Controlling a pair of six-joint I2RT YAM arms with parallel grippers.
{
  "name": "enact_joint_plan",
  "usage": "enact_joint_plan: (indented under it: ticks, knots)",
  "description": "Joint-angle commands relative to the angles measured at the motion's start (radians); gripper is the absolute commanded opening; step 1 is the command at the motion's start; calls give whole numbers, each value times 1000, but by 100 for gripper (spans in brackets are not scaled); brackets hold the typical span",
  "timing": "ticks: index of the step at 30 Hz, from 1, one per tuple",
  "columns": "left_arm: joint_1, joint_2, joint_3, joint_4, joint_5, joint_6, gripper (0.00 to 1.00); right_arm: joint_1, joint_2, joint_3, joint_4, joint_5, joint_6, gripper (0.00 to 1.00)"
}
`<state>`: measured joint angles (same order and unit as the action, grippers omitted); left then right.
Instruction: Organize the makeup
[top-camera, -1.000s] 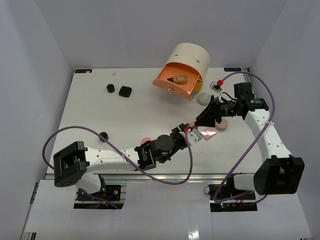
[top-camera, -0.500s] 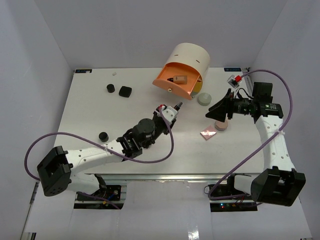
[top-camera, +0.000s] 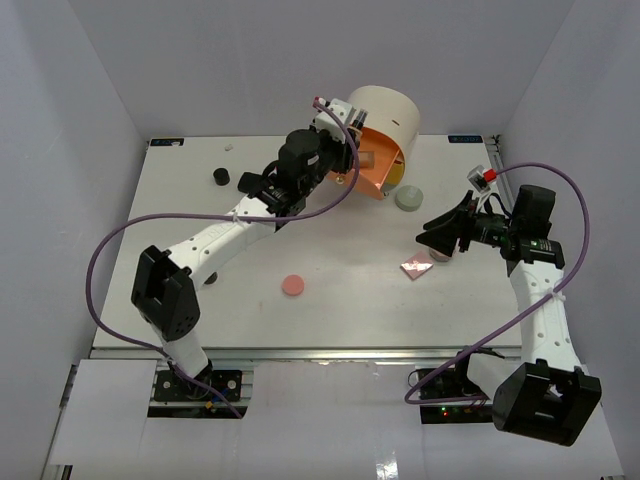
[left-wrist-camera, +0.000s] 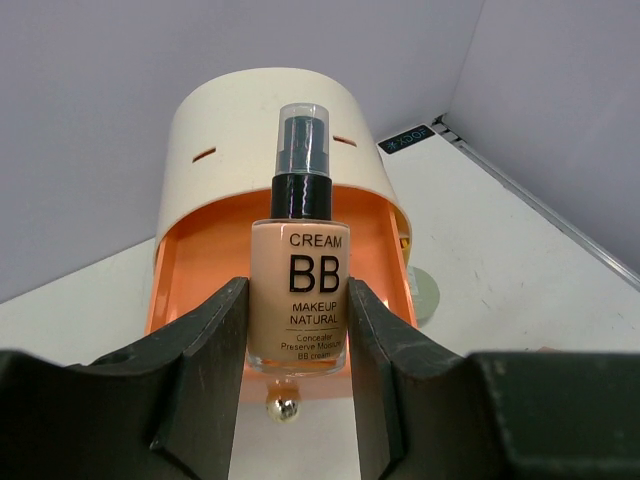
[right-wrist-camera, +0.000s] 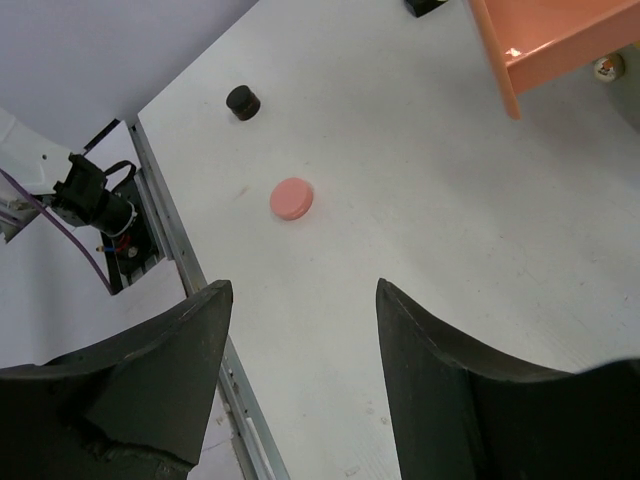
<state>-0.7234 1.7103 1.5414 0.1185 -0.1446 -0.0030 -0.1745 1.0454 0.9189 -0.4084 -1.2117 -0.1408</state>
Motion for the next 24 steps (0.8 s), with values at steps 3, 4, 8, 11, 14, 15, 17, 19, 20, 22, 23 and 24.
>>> enact_joint_plan:
  ticks: [3,4,8,11,14,15,17,19,20,22,23,24]
  knots:
    - [27,111,174,-96,80,132,8,-37,-39,-39,99,-79,30,66]
    - [33,126,189,-103,85,145,8,-41,-41,-42,103,-83,30,66]
    - [48,179,224,-114,100,177,11,-51,-44,-55,112,-97,32,66]
    - [53,204,246,-142,96,186,15,-55,-43,-63,116,-103,30,67]
    - [55,215,256,-145,94,185,24,-56,-42,-68,118,-106,30,66]
    - [55,216,256,-145,92,185,26,-56,-41,-69,118,-106,30,66]
    - [55,216,255,-147,89,185,35,-58,-38,-71,119,-105,30,66]
    - [55,215,247,-148,84,184,45,-59,-37,-71,120,-104,30,66]
    - [55,213,241,-148,81,183,51,-59,-36,-71,120,-104,29,66]
    - [55,208,232,-144,77,182,60,-59,-35,-72,122,-105,30,67]
    - [55,204,225,-142,74,181,66,-60,-35,-74,123,-106,30,67]
    - [55,202,223,-140,70,181,71,-59,-33,-74,123,-106,29,67]
